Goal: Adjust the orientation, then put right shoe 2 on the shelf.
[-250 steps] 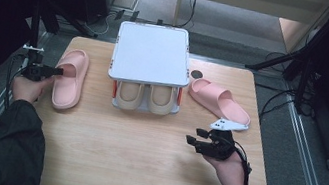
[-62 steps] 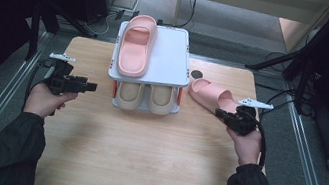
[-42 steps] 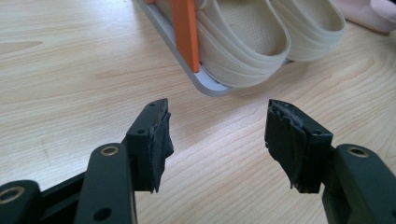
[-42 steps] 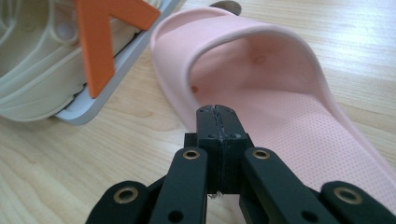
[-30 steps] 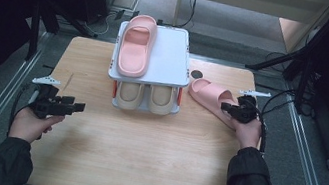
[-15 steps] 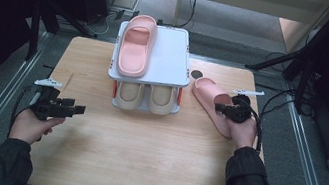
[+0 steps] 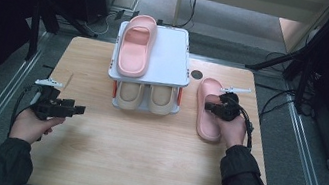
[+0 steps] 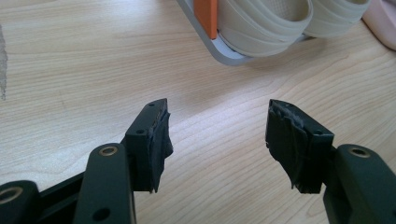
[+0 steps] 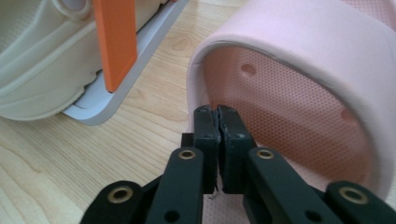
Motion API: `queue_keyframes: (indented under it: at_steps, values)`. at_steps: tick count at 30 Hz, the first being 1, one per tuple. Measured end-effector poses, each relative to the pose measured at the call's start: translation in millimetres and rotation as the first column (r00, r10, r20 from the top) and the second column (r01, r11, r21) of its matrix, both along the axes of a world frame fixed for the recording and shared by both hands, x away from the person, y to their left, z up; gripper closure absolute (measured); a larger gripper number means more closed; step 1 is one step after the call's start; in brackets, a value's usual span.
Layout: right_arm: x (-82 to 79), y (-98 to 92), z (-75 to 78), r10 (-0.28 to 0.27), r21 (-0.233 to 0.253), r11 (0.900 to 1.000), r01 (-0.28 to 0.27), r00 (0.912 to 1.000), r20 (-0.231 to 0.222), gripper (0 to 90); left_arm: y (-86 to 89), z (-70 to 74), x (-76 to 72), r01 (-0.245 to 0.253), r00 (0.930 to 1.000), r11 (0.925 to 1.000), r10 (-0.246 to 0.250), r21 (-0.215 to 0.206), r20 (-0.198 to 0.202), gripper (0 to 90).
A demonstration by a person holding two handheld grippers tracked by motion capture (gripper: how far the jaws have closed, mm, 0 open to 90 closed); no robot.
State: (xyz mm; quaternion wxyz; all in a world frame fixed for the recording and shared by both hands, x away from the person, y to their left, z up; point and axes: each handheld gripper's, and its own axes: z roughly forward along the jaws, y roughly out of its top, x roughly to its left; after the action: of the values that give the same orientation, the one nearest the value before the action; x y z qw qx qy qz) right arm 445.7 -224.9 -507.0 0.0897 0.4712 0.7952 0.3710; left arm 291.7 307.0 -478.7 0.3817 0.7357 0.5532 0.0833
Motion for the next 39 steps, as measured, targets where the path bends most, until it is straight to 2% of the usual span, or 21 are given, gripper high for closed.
queue_keyframes:
  at_steps: [5,9,14,24,34,39]
  values:
    - [-3.1,-2.6,4.1,-0.004,0.007,1.000,0.004,1.0000,0.008,84.6,2.3,-0.7,4.2,-0.004,1.0000,1.0000,0.004,-0.003,0.002,40.1]
    - [-10.5,-9.0,8.5,-0.002,0.018,1.000,0.002,0.9992,0.040,82.8,2.3,-1.6,10.7,0.001,1.0000,1.0000,-0.001,-0.005,0.001,40.2]
    - [-21.6,-17.9,12.4,-0.018,0.034,0.999,0.016,0.9983,0.055,80.2,-1.7,-4.4,22.4,0.020,0.9998,0.9998,-0.019,-0.009,0.001,40.4]
    - [-39.9,-37.0,14.4,-0.055,0.033,0.998,0.052,0.9950,0.083,75.6,-10.1,-6.0,41.9,0.046,0.9990,0.9988,-0.046,-0.017,-0.004,40.6]
    - [-38.3,-49.8,7.8,-0.097,0.039,0.995,0.094,0.9932,0.064,71.1,-12.1,-5.6,42.9,0.053,0.9986,0.9984,-0.054,-0.018,-0.005,40.7]
    - [-32.9,-53.3,4.3,-0.129,0.030,0.991,0.128,0.9899,0.059,64.7,-9.0,-6.2,37.9,0.052,0.9986,0.9985,-0.052,-0.019,-0.008,40.6]
